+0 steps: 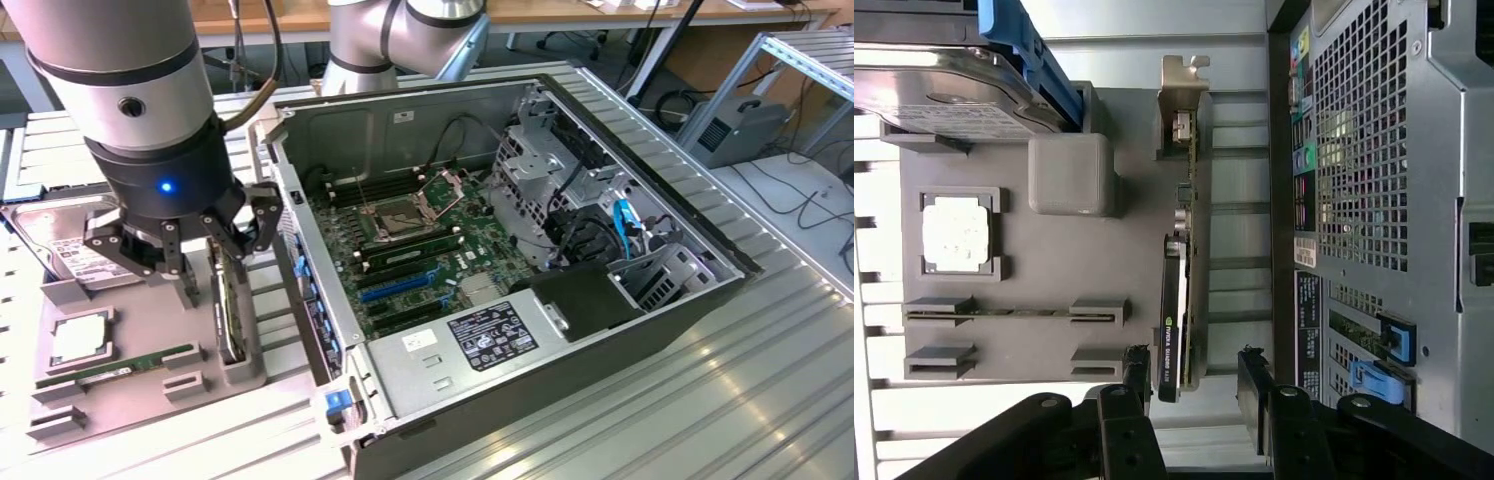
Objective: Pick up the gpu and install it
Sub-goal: 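Pick up the gpu and move the gpu toward the slot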
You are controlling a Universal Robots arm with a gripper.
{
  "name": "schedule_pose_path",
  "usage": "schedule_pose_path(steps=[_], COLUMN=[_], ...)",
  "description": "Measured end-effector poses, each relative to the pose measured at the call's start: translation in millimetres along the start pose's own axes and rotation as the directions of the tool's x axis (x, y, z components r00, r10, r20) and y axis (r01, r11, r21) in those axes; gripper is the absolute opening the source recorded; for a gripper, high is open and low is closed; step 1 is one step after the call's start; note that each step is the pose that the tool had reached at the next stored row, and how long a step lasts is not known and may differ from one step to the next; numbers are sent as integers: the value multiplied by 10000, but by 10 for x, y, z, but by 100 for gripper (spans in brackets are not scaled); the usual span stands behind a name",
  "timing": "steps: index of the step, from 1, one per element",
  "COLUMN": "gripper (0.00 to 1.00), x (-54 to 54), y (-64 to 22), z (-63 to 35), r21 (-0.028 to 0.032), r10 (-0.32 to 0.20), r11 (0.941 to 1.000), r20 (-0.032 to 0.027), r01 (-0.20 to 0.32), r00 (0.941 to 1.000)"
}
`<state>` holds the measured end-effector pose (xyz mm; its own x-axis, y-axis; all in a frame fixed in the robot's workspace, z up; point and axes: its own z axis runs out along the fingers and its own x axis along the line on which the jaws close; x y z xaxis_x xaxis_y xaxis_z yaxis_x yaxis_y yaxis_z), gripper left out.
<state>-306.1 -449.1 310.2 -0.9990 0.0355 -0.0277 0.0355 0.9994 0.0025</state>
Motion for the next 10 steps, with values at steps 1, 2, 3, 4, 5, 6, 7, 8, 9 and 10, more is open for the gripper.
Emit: schedule_pose_path(steps=[1,2,3,4,5,6,7,8,9,10], gripper=[48,48,48,48,48,48,48,48,48,48], x=[0,0,0,0,0,1,0,1,1,1], y=[0,0,0,0,0,0,0,0,0,0], z=[2,6,11,14,17,19,22,25,27,30], r21=[0,0,0,0,-1,0,0,0,0,0], r10=[0,0,0,0,0,0,0,0,0,0], r11=[10000,10000,10000,10000,10000,10000,10000,10000,10000,10000], r20=[0,0,0,0,0,0,0,0,0,0], r01=[0,0,0,0,0,0,0,0,0,0], r00=[10000,10000,10000,10000,10000,10000,10000,10000,10000,10000])
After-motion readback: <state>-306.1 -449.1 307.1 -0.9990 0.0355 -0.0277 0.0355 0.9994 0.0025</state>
